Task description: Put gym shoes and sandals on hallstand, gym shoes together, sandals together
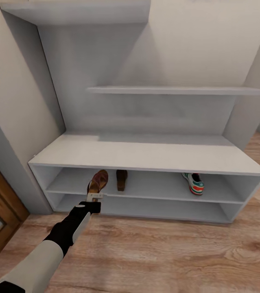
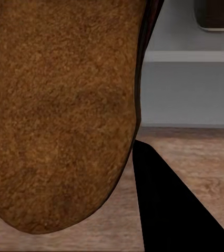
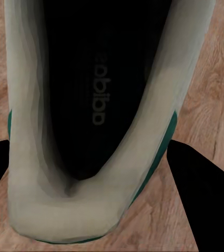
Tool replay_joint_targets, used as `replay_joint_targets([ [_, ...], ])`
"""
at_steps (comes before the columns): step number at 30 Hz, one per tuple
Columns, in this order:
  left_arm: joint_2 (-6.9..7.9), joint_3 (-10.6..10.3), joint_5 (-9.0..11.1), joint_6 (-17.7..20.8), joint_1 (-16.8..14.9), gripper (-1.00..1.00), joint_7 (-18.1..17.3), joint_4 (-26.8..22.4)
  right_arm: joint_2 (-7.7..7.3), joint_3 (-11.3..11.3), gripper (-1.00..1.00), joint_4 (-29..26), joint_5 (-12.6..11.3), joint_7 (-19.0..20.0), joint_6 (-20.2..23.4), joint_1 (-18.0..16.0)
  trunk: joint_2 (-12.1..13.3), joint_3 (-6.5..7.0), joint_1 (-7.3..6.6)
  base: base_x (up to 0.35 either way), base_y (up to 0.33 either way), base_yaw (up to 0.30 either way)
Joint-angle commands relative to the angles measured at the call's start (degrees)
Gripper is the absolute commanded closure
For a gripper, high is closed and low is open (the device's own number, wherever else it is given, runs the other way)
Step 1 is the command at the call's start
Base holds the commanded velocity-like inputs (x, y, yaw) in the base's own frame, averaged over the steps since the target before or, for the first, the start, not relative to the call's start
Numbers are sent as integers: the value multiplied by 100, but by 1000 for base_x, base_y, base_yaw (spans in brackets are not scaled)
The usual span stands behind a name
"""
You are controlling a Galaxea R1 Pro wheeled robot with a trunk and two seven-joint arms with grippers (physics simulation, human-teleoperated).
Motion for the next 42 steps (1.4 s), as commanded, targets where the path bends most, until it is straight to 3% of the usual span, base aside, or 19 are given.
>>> replay_joint_targets([
  [1,6,-22,34,31,-3,100,37,-10,-1,20,100,-2,-54,-14,-15,-1,-2,-5,2,336,-61,0],
  [30,-10,-54,27,-10,18,100,37,-11,-2,20,100,-2,-47,-19,-22,-4,-2,-5,2,178,-21,0],
  [42,61,-12,36,-48,49,100,54,2,-2,20,100,-2,-48,-20,-23,-3,-2,-5,2,22,-11,0],
])
